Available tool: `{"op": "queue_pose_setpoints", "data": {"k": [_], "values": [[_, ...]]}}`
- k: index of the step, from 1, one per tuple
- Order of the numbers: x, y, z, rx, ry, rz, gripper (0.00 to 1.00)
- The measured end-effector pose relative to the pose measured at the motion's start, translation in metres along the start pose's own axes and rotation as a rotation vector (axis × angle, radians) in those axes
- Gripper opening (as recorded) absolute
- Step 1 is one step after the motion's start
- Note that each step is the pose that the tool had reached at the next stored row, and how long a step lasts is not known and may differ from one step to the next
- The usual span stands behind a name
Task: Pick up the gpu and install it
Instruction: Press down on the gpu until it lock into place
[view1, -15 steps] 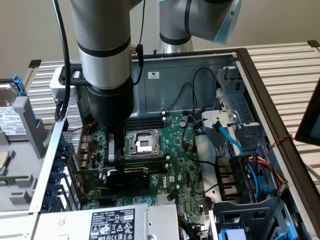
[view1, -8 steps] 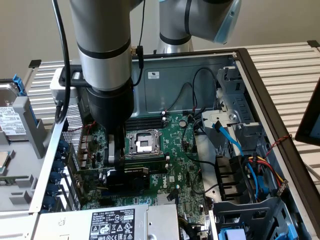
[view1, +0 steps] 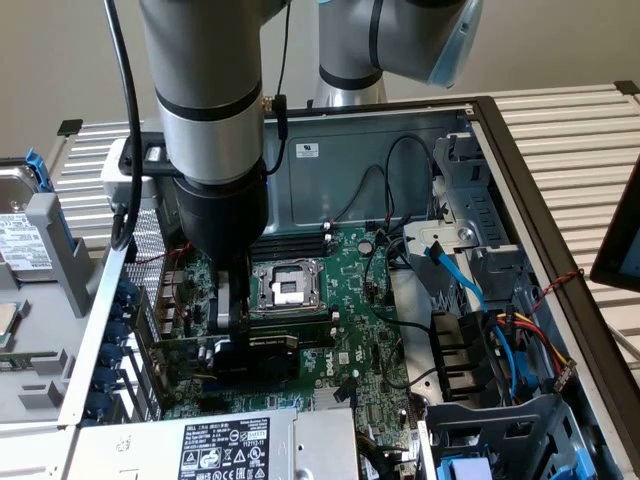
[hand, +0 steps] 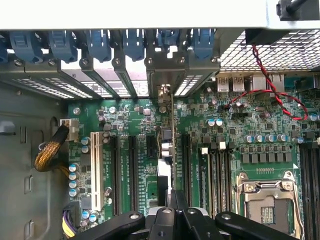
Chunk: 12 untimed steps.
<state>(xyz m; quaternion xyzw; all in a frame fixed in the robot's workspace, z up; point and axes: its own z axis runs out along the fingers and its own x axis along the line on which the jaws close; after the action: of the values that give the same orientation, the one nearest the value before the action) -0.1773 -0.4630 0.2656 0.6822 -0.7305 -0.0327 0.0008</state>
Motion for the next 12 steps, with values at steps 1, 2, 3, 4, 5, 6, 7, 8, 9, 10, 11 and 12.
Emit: {"op": "queue_pose_setpoints", "data": {"k": [1, 2, 3, 4, 5, 6, 7, 8, 9, 10, 11, 12], "values": [[0.0, 0.0, 0.0001, -0.0005, -0.0009, 0.0, 0.11], [0.0, -0.0001, 0.0002, -0.0019, -0.0016, 0.0, 0.11], [0.0, 0.0, 0.0002, -0.0023, -0.0018, 0.0, 0.11], [0.0, 0.0, 0.0002, -0.0025, -0.0018, 0.0, 0.11], [0.0, 0.0001, -0.0001, -0.0027, -0.0019, 0.0, 0.11], [0.0, 0.0003, -0.0011, -0.003, -0.0028, 0.0, 0.11], [0.0, 0.0005, -0.0051, -0.0024, -0.0037, 0.001, 0.11], [0.0, 0.001, -0.0151, -0.0032, -0.0021, 0.0, 0.11], [0.0, 0.0013, -0.0195, -0.0031, -0.0022, 0.0, 0.11], [0.0, 0.0017, -0.0239, -0.0033, -0.002, 0.0, 0.11], [0.0, 0.0021, -0.0285, -0.0032, -0.002, 0.0, 0.11], [-0.001, 0.0025, -0.033, -0.0033, -0.002, 0.0, 0.11]]}}
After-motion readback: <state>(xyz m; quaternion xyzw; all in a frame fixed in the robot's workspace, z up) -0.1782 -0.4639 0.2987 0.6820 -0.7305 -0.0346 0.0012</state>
